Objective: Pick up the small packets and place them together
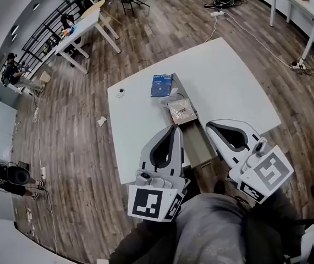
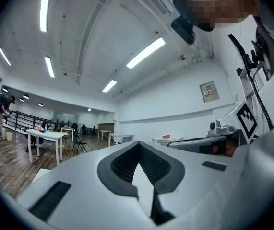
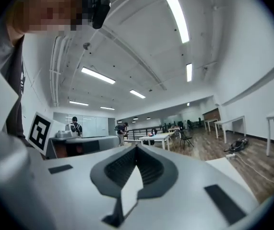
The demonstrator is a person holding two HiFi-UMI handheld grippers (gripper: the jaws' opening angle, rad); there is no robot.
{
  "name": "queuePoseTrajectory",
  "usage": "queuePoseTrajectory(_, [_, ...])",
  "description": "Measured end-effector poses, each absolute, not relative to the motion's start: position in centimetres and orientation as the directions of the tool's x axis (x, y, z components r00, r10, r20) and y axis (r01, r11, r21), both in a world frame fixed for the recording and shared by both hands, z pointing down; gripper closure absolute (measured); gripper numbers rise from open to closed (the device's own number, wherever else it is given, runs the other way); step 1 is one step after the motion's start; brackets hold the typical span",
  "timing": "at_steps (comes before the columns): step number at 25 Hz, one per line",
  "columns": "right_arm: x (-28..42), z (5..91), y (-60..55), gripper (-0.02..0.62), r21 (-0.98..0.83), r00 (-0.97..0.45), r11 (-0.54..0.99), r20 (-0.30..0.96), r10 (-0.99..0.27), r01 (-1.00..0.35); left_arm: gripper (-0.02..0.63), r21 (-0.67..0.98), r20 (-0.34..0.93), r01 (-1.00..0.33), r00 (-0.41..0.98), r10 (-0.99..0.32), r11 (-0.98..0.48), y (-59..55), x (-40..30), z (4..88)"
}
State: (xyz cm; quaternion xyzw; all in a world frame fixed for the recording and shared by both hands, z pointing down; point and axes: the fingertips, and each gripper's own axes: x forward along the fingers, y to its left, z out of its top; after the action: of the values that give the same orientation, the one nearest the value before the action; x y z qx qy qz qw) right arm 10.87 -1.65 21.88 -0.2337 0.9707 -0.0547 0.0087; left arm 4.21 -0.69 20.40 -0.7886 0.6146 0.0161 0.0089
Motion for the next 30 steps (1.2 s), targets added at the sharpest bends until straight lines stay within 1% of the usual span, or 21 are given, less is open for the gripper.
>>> queuePoseTrajectory(7, [10.6,20.5,-0.9,0.591,-0.077,-0.885,0.885,-0.043,-0.463,-0.459,0.603,-0.067,-0.075,-0.97,0.237,-0.969,-0.233,0.4,5.3,18.7])
queuePoseTrajectory(11, [10.2,21.4,-1.2,0.591,-0.091,-0.886,0.884,-0.026,-0.463,-0.459,0.603,-0.061,-0.066,-0.973,0.227,-0.972,-0.223,0.3,5.0,19.4])
queuePoseTrajectory(14, [9.2,22.4,-0.3,0.591,-0.104,-0.898,0.893,-0.009,-0.441,-0.437,0.603,-0.055,-0.045,-0.974,0.221,-0.974,-0.218,1.0,4.4,20.2])
queuePoseTrajectory(17, [8.9,22.5,0.0,0.591,-0.079,-0.907,0.905,-0.028,-0.421,-0.418,0.603,-0.048,-0.032,-0.975,0.217,-0.976,-0.215,1.4,4.0,20.6])
queuePoseTrajectory(22, [8.9,21.6,-0.2,0.591,-0.054,-0.912,0.912,-0.032,-0.409,-0.407,0.603,-0.045,-0.04,-0.975,0.217,-0.975,-0.216,1.0,3.9,20.6])
queuePoseTrajectory(30, [8.6,22.4,0.9,0.591,-0.076,-0.914,0.911,0.003,-0.407,-0.406,0.603,-0.037,-0.047,-0.975,0.221,-0.974,-0.22,0.3,3.9,20.6])
